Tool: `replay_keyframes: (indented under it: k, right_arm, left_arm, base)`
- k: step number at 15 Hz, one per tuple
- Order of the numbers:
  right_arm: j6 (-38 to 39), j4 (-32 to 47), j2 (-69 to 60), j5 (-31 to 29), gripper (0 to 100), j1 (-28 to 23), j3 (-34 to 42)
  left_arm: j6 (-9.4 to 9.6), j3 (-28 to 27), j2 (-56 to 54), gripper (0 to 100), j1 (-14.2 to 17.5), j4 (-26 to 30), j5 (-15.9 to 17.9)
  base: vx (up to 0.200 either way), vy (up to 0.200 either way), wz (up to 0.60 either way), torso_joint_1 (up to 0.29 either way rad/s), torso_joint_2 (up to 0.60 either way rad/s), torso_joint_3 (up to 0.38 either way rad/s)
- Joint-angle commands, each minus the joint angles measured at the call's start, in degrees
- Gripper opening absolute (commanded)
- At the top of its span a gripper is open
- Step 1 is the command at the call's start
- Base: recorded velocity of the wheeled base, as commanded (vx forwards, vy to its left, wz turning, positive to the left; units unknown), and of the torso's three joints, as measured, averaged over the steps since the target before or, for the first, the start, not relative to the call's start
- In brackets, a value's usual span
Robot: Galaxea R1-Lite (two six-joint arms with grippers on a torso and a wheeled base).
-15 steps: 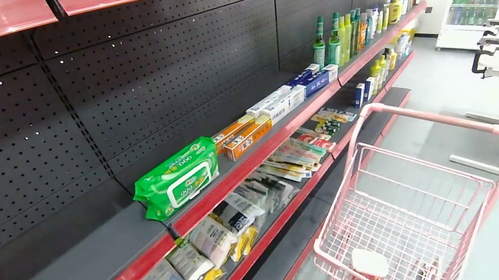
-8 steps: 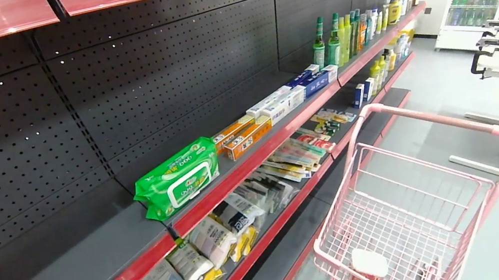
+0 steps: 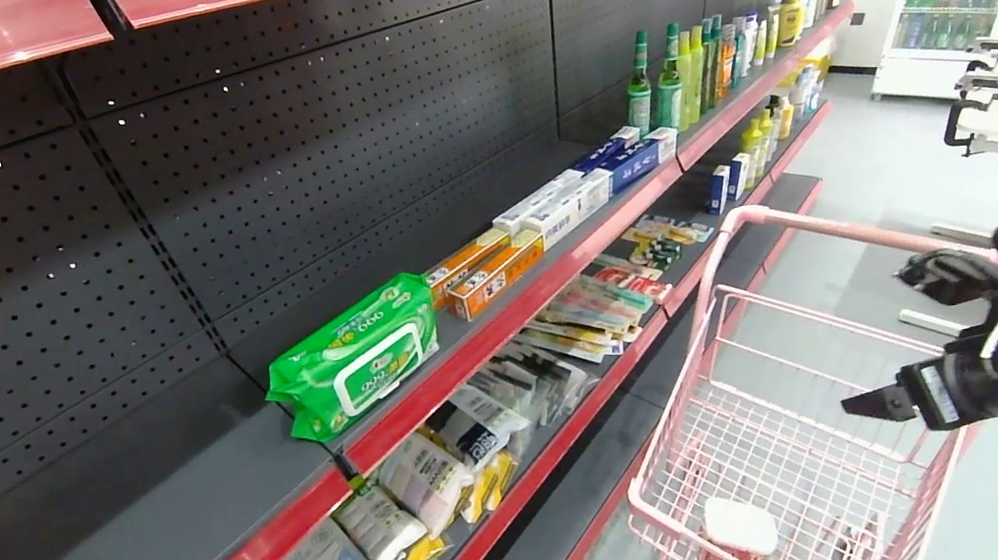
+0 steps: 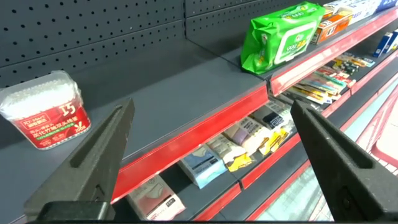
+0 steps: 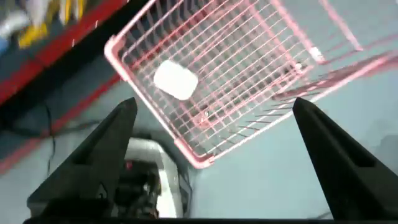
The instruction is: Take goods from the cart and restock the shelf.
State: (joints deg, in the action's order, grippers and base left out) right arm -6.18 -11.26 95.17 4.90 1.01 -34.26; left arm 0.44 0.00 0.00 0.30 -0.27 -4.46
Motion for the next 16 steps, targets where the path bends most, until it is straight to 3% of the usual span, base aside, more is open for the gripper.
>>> replay_keyframes:
  k: [1,6,16]
  right_arm:
    - [-3.9,-4.0,17.9,2.0,100,5.6,-0.7]
    - [-13.9,-8.5,25.2,2.1,100,6.7,-1.4]
    - [-15.9,-12.4,31.4,3.7,100,7.2,-4.9]
  left_arm:
    - [0.0,0.0,0.1,100,0.0,0.0,0.0]
    - [0.0,0.0,0.1,100,0.0,0.0,0.0]
    - [0.0,0.0,0.0,100,0.0,0.0,0.0]
  base:
    - [0.0,0.0,0.0,-0.061,0.11,0.08]
    - [0.0,0.0,0.0,-0.089,0.2,0.106]
    - [0.0,0.0,0.0,-0.131,0.29,0.164]
